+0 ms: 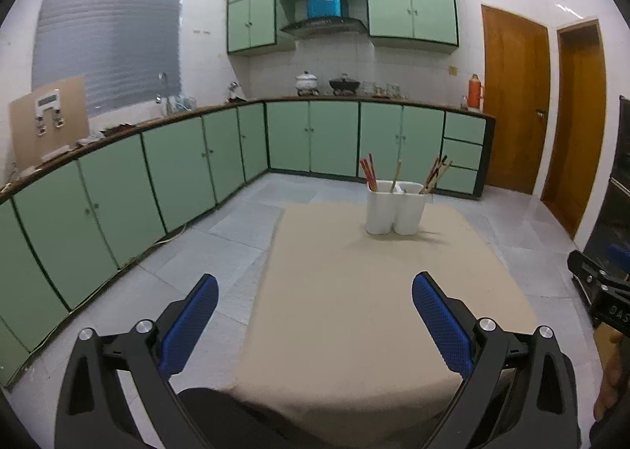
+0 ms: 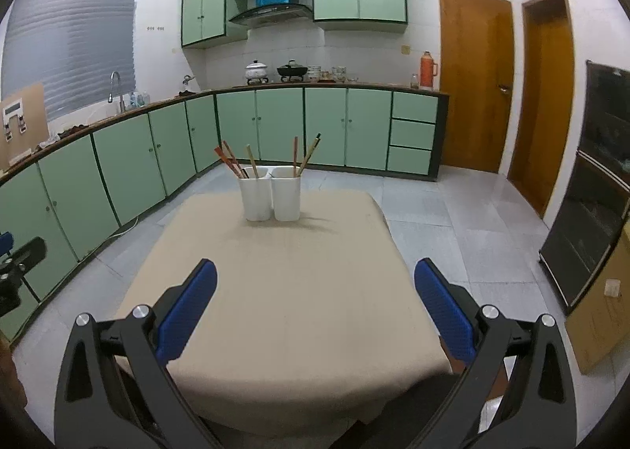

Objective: Organize utensils

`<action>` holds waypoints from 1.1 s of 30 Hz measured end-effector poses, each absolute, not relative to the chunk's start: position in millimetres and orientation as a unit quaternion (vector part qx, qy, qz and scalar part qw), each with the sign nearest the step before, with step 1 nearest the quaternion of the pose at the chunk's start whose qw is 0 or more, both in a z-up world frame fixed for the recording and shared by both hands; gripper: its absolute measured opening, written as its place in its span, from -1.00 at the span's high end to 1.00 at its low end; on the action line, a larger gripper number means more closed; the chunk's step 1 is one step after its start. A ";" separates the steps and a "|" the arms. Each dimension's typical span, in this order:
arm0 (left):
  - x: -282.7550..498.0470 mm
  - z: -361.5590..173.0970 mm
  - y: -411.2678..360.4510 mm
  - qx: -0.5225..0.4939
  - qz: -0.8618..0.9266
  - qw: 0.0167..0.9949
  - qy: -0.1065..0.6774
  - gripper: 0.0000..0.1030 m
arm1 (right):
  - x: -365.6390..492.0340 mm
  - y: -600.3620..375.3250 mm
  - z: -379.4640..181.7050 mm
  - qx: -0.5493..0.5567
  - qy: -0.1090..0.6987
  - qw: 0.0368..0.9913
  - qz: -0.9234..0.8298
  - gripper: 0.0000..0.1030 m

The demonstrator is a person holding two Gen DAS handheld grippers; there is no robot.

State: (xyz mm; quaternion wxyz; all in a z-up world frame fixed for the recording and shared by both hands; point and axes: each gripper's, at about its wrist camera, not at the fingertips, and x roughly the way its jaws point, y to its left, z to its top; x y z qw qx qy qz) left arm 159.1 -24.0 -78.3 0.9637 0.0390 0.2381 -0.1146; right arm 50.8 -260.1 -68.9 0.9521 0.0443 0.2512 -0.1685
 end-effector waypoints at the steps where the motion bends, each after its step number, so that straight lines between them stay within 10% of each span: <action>1: 151.1 -76.5 -20.3 0.038 -0.114 0.964 0.236 -0.88 | 42.7 -257.4 -66.5 0.039 0.251 0.951 -0.175 -0.89; 33: 42.1 -46.5 16.9 0.008 -0.081 0.980 0.182 -0.88 | -68.3 -228.4 -23.4 0.026 0.171 0.968 -0.181 -0.89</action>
